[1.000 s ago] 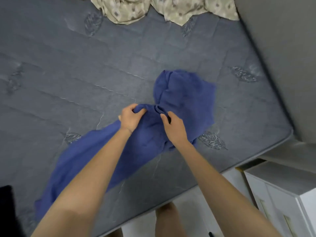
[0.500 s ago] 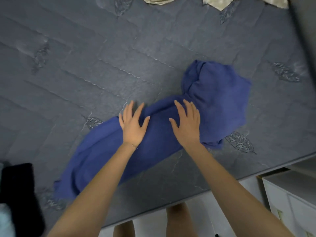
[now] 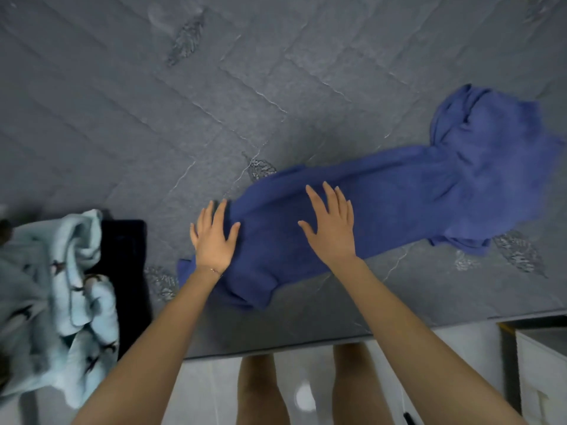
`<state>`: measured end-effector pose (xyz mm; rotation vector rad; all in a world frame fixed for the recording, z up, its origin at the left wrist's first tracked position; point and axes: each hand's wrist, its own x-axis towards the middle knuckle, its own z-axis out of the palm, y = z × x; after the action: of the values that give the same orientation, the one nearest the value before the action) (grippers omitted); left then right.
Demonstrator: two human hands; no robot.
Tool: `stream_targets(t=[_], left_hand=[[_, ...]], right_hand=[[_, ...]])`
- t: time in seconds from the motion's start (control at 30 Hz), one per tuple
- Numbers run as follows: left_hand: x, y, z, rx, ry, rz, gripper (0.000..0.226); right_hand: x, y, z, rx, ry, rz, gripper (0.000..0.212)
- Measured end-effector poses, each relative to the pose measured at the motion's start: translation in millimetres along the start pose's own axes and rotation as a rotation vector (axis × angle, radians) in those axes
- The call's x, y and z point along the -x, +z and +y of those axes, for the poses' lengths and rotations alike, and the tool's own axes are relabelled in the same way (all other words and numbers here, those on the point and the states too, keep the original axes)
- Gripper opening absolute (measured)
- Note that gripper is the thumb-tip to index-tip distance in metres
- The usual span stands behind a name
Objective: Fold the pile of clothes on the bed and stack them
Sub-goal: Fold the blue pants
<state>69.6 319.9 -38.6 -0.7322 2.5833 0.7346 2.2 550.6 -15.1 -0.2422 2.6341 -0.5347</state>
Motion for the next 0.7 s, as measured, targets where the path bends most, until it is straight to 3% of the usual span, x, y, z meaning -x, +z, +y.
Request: stream_targets(t=[0.2, 0.3, 0.4, 0.6, 0.7], left_hand=[[13.8, -8.3, -52.6, 0.110, -0.114, -0.042, 0.049], [18.3, -8.8, -67.0, 0.168, -0.083, -0.051, 0.040], [21.8, -9.4, -75.7, 0.216, -0.044, -0.057, 0.045], [20.0, -1.9, -84.3, 0.088, -0.007, -0.084, 0.027], [22.8, -1.3, -87.1, 0.147, 0.033, -0.021, 0.021]], right_hand=[[4.3, 29.1, -38.3, 0.046, -0.041, -0.088, 0.072], [1.5, 38.5, -53.9, 0.060, -0.077, -0.108, 0.072], [-4.1, 45.2, -66.3, 0.071, -0.124, -0.127, 0.071], [-19.4, 60.1, -81.2, 0.207, -0.222, -0.242, 0.062], [-21.3, 66.0, -87.4, 0.186, -0.292, -0.264, 0.062]])
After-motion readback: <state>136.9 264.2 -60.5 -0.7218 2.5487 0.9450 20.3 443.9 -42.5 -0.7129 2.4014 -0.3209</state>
